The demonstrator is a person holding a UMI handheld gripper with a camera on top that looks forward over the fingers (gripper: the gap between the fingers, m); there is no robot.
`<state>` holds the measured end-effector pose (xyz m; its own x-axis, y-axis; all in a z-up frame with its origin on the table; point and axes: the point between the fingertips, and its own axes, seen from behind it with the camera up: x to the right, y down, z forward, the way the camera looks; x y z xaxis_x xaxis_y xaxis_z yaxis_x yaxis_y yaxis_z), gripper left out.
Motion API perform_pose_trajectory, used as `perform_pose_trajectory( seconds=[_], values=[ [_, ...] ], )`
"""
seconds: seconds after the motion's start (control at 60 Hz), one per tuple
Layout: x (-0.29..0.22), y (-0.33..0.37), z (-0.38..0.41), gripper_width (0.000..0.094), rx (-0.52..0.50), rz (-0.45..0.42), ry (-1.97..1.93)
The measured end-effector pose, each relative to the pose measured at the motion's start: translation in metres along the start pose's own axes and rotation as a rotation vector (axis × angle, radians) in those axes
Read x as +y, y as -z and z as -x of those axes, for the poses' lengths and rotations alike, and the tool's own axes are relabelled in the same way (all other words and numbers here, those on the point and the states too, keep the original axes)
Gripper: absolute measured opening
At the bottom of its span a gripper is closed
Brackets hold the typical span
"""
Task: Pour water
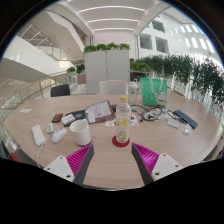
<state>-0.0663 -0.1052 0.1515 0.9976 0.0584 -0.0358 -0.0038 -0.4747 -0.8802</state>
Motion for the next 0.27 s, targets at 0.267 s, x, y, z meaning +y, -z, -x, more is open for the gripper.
perform_pose_trajectory(
  seconds=[0.267],
  values=[
    [-0.002,0.113,0.032,0.0839,0.012,-0.012,-0.026]
  ],
)
